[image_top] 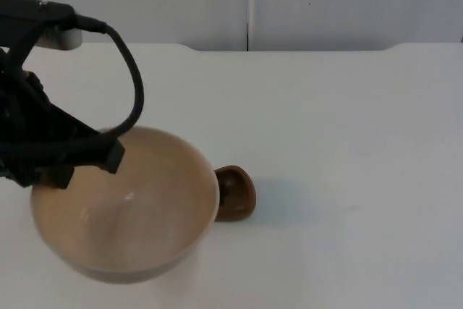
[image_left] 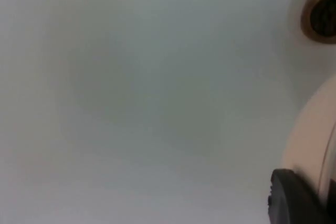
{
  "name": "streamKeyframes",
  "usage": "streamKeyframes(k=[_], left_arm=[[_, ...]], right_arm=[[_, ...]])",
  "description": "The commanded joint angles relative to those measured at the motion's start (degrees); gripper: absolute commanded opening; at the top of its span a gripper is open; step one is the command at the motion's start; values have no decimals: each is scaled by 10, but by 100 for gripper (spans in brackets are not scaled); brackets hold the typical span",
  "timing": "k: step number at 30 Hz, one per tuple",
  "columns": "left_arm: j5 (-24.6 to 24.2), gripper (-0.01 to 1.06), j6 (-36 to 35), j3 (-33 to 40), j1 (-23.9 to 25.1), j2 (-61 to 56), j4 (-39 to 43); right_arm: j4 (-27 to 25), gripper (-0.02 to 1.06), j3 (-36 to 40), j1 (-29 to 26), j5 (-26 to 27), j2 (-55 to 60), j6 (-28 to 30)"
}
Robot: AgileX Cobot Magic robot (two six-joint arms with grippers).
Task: Pick up the bowl with the left hand and pour the coffee beans from the cup into the bowl with the right hand.
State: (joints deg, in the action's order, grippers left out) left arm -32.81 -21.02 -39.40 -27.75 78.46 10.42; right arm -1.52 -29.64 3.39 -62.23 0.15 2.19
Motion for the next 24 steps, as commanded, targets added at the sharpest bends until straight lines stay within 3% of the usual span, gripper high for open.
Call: streamKeyframes(k=[1,8,24], left_arm=[[15,0,-4,3,-7,5,-9],[32,0,-4,3,-51,38,-12],[46,0,-4,3,-51,38,-23]], right_arm=[[-1,105,1,-3,5,-2,-2],[-1,105,1,-3,5,-2,-2],[-3,105,-42,-3,19,30,0]])
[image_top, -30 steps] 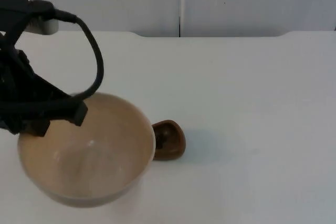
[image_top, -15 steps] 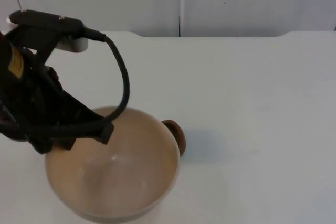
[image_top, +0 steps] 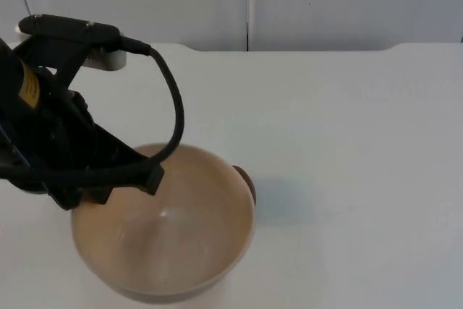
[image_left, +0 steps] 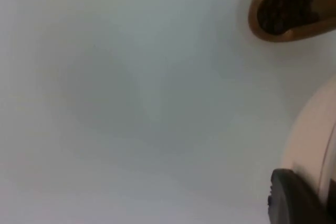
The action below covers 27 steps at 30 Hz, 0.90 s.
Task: Pick up the bowl with the left hand and pour the coffee beans from the cup into the bowl with the right hand.
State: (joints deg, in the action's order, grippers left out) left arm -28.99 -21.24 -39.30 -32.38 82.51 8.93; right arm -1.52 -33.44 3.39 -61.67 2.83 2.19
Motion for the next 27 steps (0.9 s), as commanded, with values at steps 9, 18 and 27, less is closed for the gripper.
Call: streamKeyframes(k=[9,18,27], left_arm=[[13,0,-2,2,-5,-2,-17],[13,0,-2,2,-5,-2,-19],[14,0,-2,2,-5,-2,-19]], right_arm=[[-56,105,-94,-3,17,262,2],[-115,105,-172,-3,44,485,66],[-142,105,-272,-2,44,650,98]])
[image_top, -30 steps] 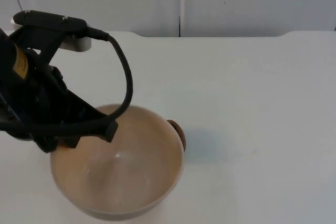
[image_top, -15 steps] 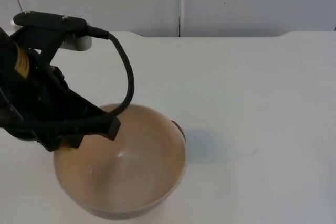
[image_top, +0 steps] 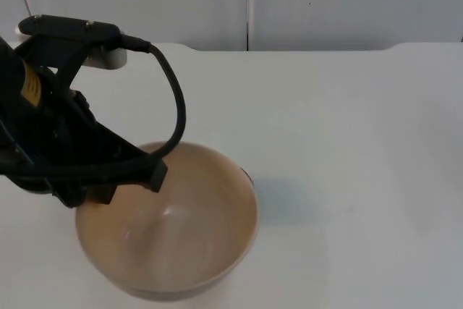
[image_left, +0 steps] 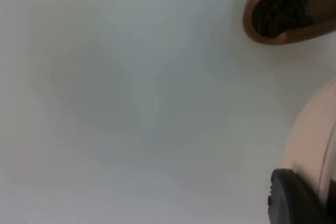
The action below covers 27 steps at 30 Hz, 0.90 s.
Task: Pick up the bowl with the left hand and pour the coffee beans from the cup into the bowl with the right hand.
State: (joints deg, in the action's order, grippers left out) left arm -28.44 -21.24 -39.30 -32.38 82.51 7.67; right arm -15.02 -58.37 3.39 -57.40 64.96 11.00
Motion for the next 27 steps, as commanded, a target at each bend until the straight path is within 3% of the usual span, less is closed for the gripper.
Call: streamKeyframes(k=[1,7,15,25,27], left_arm=[[9,0,-2,2,-5,-2,-6],[9,0,-2,2,-5,-2,-6],[13,0,-2,2,-5,-2,-6],[13,0,-2,2,-5,-2,-6],[13,0,-2,2,-5,-2,-6]], right_arm=[[-7,105,-23,-2,1,29,10],[-17,105,-63,22,1,93,17],[-12,105,-145,128,-2,214,-2],[67,102,-287,262,-29,391,-81],[93,102,-314,287,-29,423,-119]])
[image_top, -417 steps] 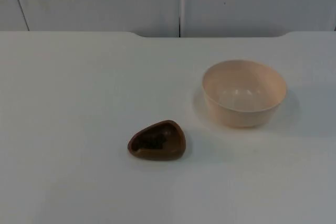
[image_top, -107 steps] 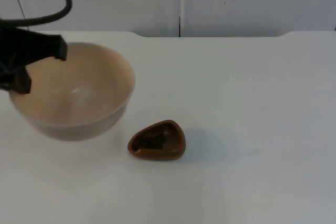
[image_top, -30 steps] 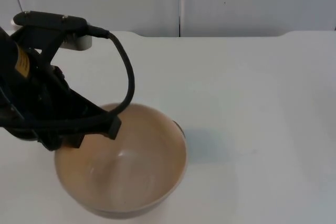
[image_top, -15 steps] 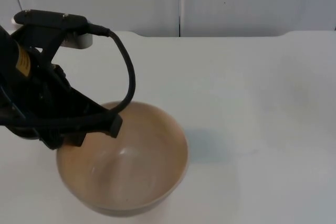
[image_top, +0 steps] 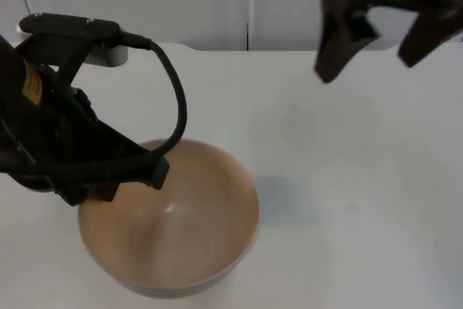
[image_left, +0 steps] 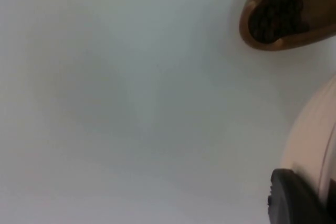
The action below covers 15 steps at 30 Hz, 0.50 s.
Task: Pick up the bowl with the left hand and pour the coffee beans from the cup into the bowl with the right hand.
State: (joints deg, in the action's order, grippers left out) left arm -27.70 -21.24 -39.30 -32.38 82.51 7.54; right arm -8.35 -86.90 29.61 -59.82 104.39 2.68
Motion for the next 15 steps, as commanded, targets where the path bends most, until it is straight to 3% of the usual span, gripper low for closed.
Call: streamKeyframes(k=[1,4,15], left_arm=[[6,0,-2,2,-5,-2,-5],[6,0,-2,2,-5,-2,-5],[7,0,-2,2,-5,-2,-5]], right_arm=[[27,102,-29,25,-5,29,-36],[80,102,-68,66,-3,75,-93],[79,100,-128,104,25,162,-147]])
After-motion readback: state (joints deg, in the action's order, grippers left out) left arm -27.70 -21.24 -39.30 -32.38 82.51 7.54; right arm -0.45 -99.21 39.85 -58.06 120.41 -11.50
